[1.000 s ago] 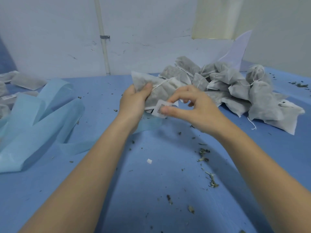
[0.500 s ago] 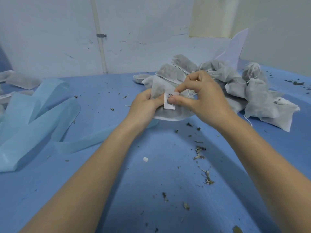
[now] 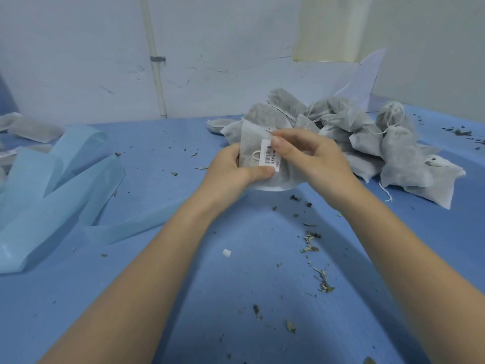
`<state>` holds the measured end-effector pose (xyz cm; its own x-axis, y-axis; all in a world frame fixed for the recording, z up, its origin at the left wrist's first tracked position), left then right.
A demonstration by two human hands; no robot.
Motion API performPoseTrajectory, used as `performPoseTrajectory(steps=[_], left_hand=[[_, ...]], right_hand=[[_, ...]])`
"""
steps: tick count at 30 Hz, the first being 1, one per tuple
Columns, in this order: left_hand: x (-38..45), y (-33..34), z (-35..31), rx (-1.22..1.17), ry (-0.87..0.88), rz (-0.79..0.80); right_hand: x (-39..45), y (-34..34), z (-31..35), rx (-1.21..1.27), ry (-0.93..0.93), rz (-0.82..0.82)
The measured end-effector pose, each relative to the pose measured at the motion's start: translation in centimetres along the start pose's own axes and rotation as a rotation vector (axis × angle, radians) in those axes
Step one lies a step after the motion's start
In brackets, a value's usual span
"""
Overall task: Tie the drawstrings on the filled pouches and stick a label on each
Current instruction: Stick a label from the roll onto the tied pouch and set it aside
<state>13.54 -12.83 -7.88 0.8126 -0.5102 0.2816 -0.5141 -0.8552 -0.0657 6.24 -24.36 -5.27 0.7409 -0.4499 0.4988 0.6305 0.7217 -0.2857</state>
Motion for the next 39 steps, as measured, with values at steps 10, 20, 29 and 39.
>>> performPoseTrajectory(steps=[10, 20, 29, 39], left_hand=[[-0.1, 0.3, 0.0, -0.033, 0.012, -0.024], [-0.3, -1.7, 0.9, -0.102, -0.100, -0.380], [-3.0, -4.3, -0.2, -0.391, -0.234, -0.506], [-5.7, -13.6, -3.5, -0.735, -0.063, -0.708]], right_hand=[[0.3, 0.4, -0.3, 0.067, 0.000, -0.189], [-2.0, 1.4, -3.2, 0.172, 0.269, -0.105], [-2.1, 5.4, -1.4, 0.768, 0.434, -0.239], [-0.2, 23.0, 13.3, 0.583, 0.270, 0.305]])
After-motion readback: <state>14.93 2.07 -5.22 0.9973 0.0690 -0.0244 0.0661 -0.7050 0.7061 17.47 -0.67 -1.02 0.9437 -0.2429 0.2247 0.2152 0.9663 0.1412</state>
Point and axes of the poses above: each hand's wrist, its own x-axis towards the middle knuckle, its own y-axis out of the palm, z = x × y, the point moved 7 cm from there along x, towards the middle knuckle, and after that the axes turned 7 degrees about -z, right-handed, at the moved point
